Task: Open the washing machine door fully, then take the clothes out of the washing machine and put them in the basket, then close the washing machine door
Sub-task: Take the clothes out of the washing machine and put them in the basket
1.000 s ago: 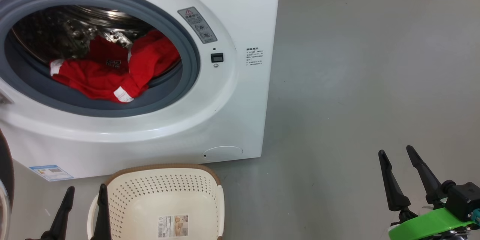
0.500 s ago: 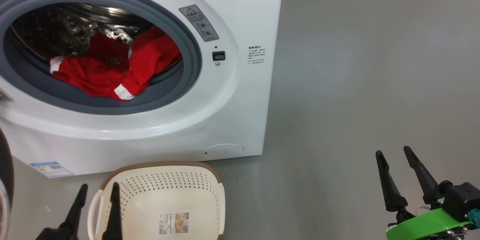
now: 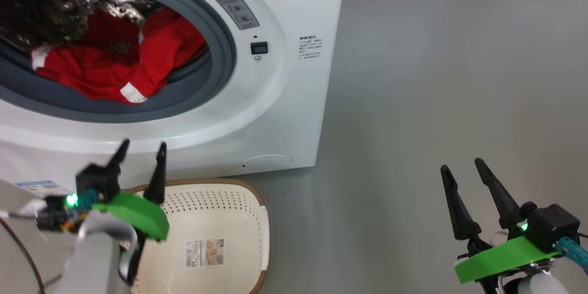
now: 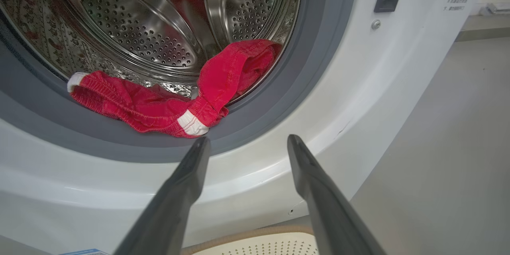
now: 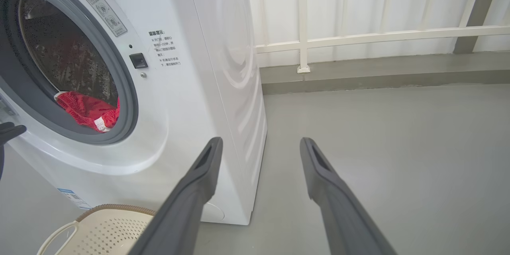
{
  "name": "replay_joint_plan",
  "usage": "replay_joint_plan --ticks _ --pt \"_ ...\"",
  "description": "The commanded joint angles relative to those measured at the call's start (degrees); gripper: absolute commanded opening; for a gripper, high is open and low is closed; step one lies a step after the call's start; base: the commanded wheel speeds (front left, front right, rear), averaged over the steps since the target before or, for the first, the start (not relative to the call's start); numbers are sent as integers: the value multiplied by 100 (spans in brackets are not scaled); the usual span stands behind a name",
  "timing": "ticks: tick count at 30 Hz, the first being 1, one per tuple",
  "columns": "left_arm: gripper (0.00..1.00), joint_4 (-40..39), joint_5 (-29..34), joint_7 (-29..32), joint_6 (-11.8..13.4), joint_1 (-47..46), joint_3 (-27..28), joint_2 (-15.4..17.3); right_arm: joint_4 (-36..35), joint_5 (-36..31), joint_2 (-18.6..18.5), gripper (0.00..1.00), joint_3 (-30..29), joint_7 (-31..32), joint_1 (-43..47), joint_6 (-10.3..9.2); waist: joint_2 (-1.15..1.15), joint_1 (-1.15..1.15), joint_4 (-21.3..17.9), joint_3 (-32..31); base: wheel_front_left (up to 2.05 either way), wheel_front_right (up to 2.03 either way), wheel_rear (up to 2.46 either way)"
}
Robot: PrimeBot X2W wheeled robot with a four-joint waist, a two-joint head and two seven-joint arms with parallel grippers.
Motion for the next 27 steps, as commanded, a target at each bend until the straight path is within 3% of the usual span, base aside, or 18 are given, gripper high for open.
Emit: replay_joint_plan --ticks 1,7,14,27 --pt "100 93 56 42 -31 -406 135 265 -141 13 -24 100 160 -37 -209 36 0 0 -117 190 0 0 0" --pt "100 1197 168 638 -25 -1658 -6 489 -141 30 29 100 194 -37 -400 36 0 0 -237 512 0 0 0" --pt "100 2151 202 896 5 -2861 -89 668 -155 30 98 100 317 -37 -681 36 0 0 -391 878 0 0 0" --pt "100 3313 372 1092 60 -4035 -332 1232 -226 83 230 100 349 -37 -1086 36 0 0 -693 1554 0 0 0"
